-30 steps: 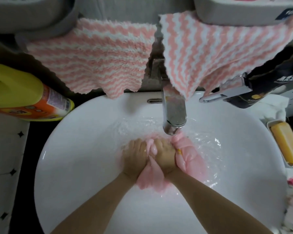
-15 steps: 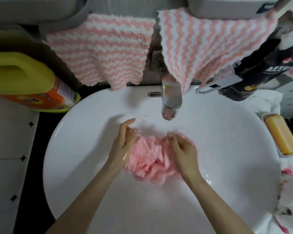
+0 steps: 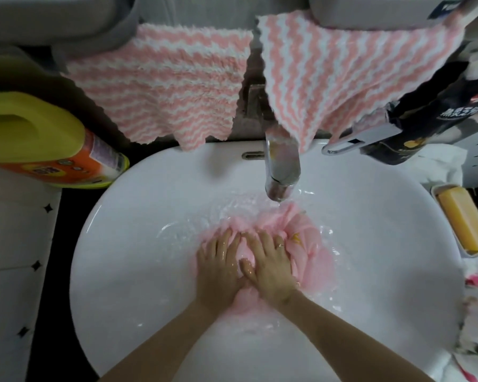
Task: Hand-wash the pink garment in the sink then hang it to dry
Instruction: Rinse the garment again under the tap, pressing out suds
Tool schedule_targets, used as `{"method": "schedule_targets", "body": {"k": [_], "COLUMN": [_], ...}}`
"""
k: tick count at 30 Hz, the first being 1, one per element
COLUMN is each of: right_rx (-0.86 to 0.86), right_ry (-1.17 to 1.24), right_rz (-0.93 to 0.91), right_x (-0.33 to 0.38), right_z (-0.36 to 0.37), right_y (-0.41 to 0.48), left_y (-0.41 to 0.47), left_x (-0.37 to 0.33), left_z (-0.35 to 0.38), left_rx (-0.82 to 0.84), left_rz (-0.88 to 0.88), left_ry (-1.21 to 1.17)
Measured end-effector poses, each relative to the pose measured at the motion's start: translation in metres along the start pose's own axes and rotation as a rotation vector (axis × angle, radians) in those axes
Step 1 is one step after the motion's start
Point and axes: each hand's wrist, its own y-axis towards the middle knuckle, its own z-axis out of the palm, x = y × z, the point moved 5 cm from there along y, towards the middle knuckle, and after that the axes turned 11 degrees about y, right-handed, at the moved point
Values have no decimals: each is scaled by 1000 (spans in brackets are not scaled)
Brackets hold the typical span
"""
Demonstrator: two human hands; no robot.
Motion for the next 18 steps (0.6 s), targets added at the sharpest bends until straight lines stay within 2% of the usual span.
{"method": "schedule_targets", "body": {"k": [4,10,12,14,16,18], "right_rx": [-140,-301,-315,-274,-173,-23], "right_ry": [-1,76,58,62,146,251], "right_rz": [-13,0,21,78,174,263], "right_x": [-2,-2,2,4,4,-2], "right_z": [-2,-7,-11,-17,-25,-23], "right_y": [18,43,52,60,66,68], "left_y": [19,50,61,70,74,72], "left_x": [1,3,5,6,2,3], "left_z": [3,1,0,-2,-5,-8], "left_rx": [-127,-165,-114,15,204,243], "left_rz": [39,81,83,93,82,-62], "left_ry": [81,120,129,161,118,8]}}
